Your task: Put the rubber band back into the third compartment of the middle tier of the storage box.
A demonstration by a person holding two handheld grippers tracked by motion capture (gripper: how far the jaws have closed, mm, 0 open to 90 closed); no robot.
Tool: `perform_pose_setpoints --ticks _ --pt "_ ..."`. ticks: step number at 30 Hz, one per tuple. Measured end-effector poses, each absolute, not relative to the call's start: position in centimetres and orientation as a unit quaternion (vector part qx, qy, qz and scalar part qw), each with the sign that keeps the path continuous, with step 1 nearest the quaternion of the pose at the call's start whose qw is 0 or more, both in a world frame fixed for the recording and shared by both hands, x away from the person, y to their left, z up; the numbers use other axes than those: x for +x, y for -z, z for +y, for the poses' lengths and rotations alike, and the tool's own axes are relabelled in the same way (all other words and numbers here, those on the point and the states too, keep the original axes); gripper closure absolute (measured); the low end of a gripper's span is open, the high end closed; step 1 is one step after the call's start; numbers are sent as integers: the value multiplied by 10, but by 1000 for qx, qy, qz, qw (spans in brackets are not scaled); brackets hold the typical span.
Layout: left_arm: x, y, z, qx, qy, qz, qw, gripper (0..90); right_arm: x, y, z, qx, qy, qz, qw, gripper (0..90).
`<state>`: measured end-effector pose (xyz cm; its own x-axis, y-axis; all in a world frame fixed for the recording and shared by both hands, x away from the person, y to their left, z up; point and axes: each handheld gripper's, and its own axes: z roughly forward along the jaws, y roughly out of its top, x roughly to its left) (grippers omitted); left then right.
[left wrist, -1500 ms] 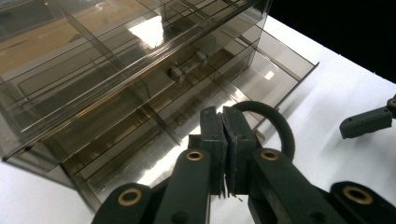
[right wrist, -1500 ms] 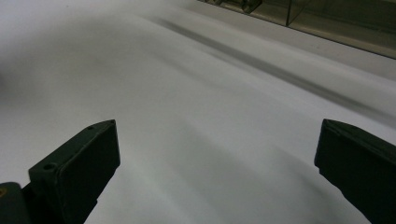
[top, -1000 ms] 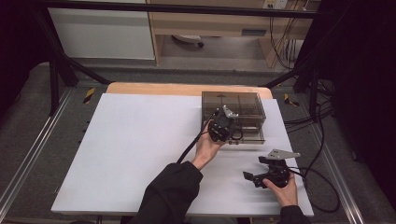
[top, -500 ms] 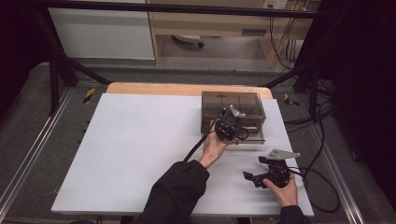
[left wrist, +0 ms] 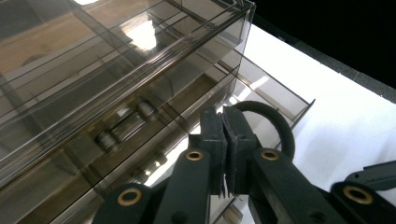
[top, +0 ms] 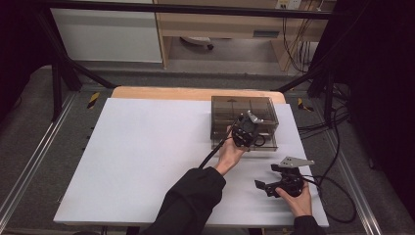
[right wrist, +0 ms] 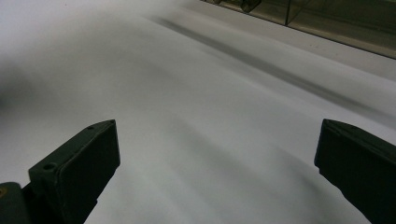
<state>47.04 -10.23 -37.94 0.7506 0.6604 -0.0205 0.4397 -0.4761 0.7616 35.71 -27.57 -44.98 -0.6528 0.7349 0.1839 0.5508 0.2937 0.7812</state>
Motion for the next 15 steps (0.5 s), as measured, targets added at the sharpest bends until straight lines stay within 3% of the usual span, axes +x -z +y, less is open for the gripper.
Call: perform_pose_setpoints --ticks 15 --pt "480 392 -117 850 -141 327 389 876 357 450 -276 402 -435 799 107 7"
